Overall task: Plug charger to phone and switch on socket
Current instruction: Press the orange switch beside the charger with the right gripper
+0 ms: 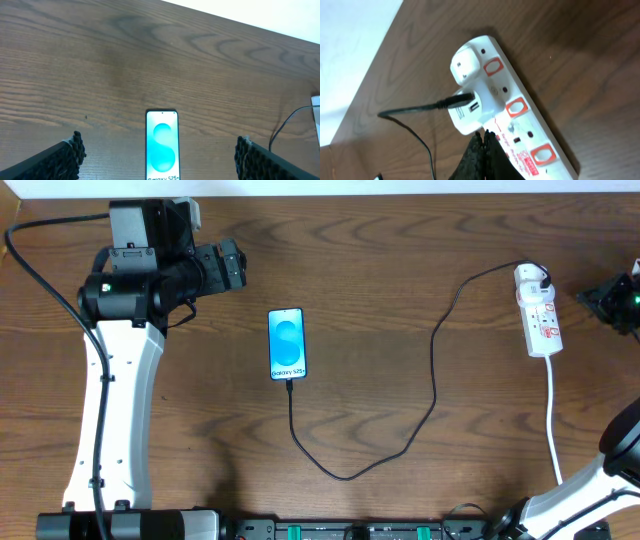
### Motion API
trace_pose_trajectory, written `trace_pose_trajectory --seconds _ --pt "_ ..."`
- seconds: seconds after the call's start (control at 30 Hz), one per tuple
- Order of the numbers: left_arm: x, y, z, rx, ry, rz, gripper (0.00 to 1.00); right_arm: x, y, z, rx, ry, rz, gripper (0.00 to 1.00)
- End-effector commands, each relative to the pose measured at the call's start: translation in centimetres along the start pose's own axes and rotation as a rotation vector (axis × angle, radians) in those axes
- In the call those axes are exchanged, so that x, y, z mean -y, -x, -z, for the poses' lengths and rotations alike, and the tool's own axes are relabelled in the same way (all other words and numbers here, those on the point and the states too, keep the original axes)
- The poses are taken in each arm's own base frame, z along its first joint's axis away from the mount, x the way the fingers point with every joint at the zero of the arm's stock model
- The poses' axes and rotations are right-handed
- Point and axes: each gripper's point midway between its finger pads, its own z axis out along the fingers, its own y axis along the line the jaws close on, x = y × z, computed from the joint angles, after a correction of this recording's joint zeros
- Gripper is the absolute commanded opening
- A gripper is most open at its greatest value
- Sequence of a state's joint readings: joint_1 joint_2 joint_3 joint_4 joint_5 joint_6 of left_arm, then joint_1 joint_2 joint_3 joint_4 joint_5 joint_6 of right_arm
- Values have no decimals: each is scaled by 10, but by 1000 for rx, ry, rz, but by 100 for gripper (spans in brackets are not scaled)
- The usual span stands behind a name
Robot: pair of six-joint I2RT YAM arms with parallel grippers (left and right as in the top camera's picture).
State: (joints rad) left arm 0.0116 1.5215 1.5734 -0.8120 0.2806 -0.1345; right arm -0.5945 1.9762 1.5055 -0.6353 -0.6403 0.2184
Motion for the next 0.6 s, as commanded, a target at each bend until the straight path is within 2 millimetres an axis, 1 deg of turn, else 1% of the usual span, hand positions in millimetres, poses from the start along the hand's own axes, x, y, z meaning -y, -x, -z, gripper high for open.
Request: trace_pose_trajectory --seconds 0.0,0.17,0.3,0.4,0.57 --pt "-2 5 5 18 13 -2 96 13 -8 -20 -44 28 -59 1" --pt "-2 5 5 18 13 -2 96 25 -10 -36 -56 30 -74 1" --pt "-2 5 5 18 13 -2 97 31 -10 -44 -55 30 -72 1" --pt "-2 5 5 18 13 -2 97 32 -8 -48 -49 32 -64 1" --pt "-2 5 5 18 13 -2 96 29 -7 -50 -44 35 -40 1"
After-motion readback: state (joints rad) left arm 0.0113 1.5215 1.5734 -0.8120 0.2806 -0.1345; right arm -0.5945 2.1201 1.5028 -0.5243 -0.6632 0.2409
